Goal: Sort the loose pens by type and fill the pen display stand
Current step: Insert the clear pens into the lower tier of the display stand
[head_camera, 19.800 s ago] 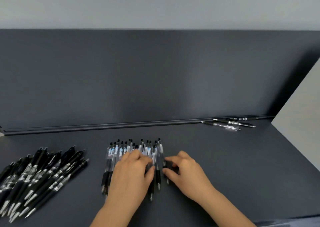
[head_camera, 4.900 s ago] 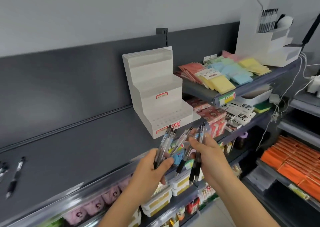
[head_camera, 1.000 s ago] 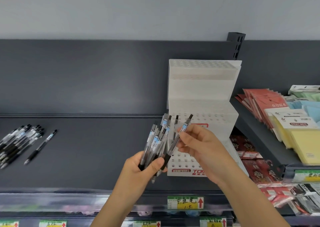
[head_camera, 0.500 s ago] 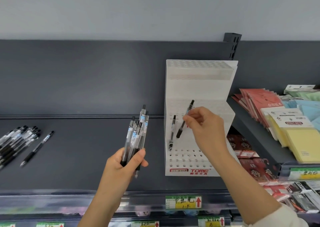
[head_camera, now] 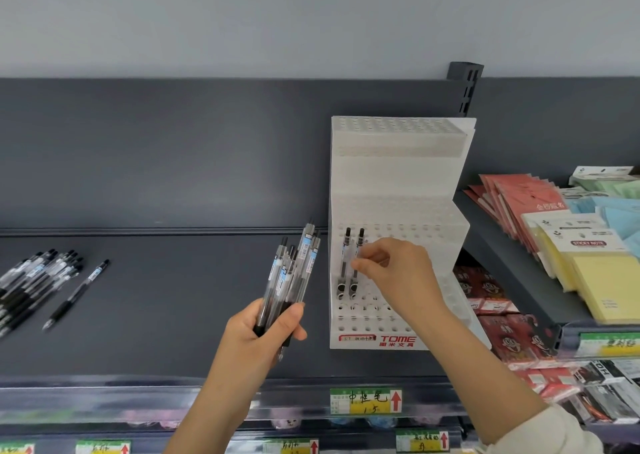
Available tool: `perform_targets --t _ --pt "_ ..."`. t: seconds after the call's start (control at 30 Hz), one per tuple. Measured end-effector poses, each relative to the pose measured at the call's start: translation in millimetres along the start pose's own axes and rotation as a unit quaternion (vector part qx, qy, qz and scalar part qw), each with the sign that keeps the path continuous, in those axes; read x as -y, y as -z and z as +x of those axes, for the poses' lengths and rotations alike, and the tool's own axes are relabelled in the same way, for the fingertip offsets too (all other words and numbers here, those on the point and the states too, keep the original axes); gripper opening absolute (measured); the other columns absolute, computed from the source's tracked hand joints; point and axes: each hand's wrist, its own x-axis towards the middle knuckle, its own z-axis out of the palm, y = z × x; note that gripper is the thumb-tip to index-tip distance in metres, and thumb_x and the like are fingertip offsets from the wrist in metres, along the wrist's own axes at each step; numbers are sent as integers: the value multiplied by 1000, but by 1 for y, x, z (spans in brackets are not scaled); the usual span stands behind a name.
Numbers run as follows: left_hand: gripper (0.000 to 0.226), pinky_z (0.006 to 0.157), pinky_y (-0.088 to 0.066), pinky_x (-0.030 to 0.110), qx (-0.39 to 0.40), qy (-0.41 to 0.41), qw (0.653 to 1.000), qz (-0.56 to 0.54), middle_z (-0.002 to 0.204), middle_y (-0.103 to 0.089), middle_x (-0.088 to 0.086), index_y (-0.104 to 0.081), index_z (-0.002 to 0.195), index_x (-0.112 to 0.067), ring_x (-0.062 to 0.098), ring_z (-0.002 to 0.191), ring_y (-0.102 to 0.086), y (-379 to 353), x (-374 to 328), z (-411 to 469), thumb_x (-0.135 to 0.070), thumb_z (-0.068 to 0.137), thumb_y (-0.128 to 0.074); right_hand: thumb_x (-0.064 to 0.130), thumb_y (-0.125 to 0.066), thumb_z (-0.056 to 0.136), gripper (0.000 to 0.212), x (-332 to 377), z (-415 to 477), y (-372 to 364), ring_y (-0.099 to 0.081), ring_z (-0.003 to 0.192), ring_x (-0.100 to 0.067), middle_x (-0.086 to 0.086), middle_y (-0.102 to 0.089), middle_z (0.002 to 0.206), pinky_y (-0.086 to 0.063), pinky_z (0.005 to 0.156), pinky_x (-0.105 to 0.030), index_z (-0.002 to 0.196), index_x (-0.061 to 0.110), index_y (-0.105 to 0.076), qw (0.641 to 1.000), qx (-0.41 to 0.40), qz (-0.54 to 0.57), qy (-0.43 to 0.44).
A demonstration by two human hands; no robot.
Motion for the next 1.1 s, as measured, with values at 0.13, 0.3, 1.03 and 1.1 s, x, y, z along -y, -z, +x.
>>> perform_targets --t 0.13,0.3,1.03,1.1 --pt "32 42 -35 14 18 8 1000 7 62 -65 0 -67 90 -14 4 45 -41 -5 -1 -2 -39 71 -63 34 -70 81 16 2 -5 6 -55 72 -1 13 -60 79 -40 62 -13 92 24 -62 1000 -29 9 -2" --pt "27 42 -34 15 37 14 999 6 63 -66 3 -68 89 -13 5 45 -41 -9 0 -2 -35 74 -64 37 -62 85 2 18 -20 10 -60 72 -5 14 -64 82 -43 62 -16 84 37 -61 991 2 130 22" --pt "58 42 -26 22 7 -1 1000 2 59 -44 7 -65 93 -2 12 48 -29 -6 13 1 -50 61 -64 22 -71 69 18 16 -26 36 -65 60 -14 -2 -69 67 -56 59 -23 78 10 -60 942 -80 325 -27" --pt "68 41 -25 21 -2 -4 1000 -3 55 -32 3 -59 98 5 12 46 -26 -3 15 3 -51 60 -64 19 -74 74 15 13 -19 41 -66 62 -16 -3 -69 70 -58 64 -29 76 14 -61 952 -145 271 -10"
